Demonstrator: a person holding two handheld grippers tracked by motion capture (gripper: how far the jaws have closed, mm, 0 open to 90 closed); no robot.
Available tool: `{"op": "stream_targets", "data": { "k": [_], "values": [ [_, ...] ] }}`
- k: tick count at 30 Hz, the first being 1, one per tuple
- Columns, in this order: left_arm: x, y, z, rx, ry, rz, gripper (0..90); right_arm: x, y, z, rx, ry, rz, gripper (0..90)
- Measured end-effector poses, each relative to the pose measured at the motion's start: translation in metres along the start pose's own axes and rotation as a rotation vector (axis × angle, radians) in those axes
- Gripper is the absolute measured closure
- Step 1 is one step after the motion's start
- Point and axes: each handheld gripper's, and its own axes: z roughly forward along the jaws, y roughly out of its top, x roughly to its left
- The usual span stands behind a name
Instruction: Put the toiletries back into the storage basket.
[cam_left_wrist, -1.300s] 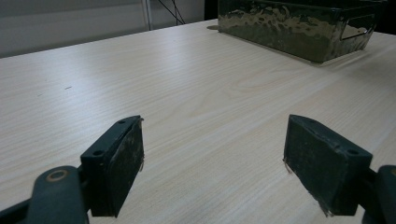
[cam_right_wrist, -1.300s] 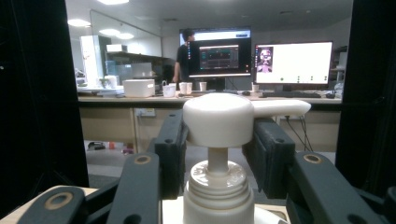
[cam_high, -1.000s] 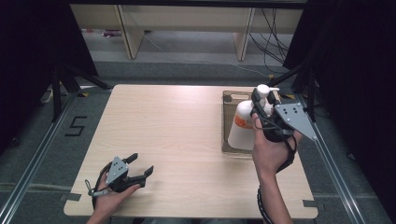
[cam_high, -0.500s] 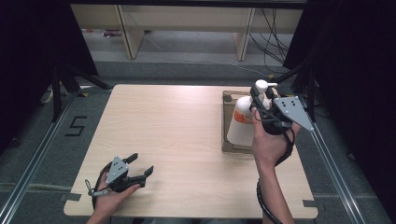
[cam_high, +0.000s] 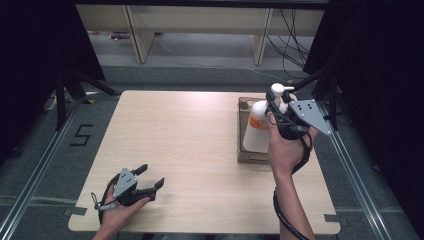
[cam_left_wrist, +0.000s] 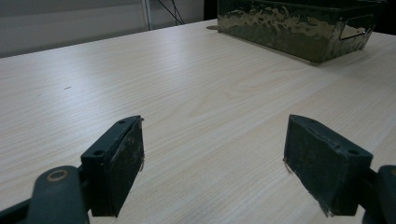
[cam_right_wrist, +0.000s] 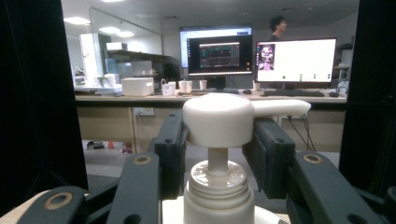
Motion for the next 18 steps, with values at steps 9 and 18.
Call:
{"op": "stream_targets", "data": {
  "k": [9, 18],
  "values": [
    [0.0, 0.0, 0.0001, 0.001, 0.0, -0.001, 19.4, 0.0, -0.0035, 0.0059, 0.004, 0.002, -0.002, 60.2],
    [0.0, 0.0, 0.0, 0.001, 0.0, 0.0, 19.4, 0.0001, -0.0092, 0.0094, 0.018, 0.002, 0.0, 60.2]
  ]
}}
